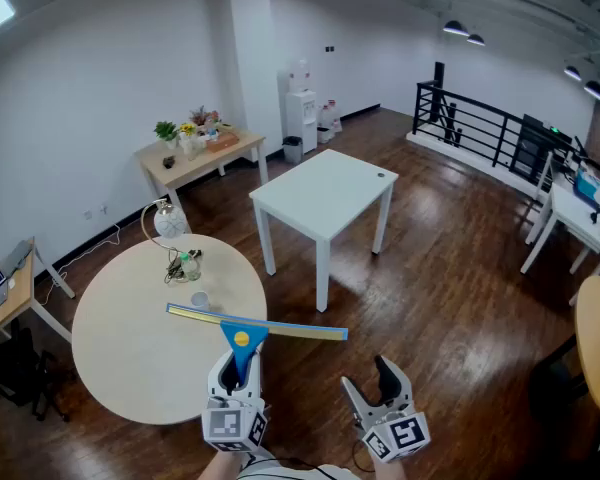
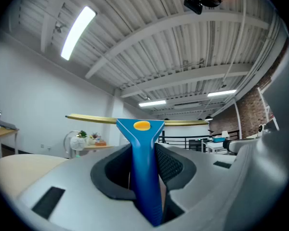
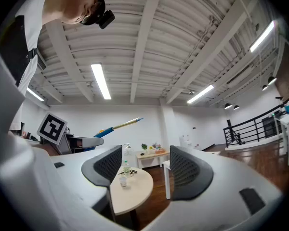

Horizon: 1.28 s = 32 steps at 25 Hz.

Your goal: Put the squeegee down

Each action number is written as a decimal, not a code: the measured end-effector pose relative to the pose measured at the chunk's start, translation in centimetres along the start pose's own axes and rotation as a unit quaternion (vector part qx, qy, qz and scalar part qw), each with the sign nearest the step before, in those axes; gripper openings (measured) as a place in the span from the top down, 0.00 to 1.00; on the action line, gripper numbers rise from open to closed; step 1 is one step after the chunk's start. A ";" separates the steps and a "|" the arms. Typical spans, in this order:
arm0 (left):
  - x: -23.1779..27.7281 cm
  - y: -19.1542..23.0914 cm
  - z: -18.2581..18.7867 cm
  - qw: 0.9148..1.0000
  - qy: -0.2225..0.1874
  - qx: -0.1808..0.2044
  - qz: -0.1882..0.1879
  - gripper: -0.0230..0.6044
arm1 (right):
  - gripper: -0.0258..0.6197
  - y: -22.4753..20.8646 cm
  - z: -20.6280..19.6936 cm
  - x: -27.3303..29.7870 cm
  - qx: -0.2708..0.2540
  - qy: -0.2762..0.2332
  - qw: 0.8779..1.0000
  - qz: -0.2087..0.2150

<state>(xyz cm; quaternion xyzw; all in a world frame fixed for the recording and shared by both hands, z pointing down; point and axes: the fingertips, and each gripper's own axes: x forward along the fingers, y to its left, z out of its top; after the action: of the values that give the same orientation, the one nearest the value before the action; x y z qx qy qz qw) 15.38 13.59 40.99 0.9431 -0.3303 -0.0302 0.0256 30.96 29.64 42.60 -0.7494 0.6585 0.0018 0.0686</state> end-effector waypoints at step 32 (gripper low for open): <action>-6.3 57.7 -22.2 0.906 0.235 -0.108 0.334 0.78 | 0.47 38.1 -19.9 45.9 0.054 0.159 0.928 0.333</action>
<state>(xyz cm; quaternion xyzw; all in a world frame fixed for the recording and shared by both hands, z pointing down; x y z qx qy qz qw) -23.73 -26.92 67.32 0.7486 -0.6053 0.1671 0.2126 -2.34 -22.42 54.17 -0.4727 0.8716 -0.1302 -0.0014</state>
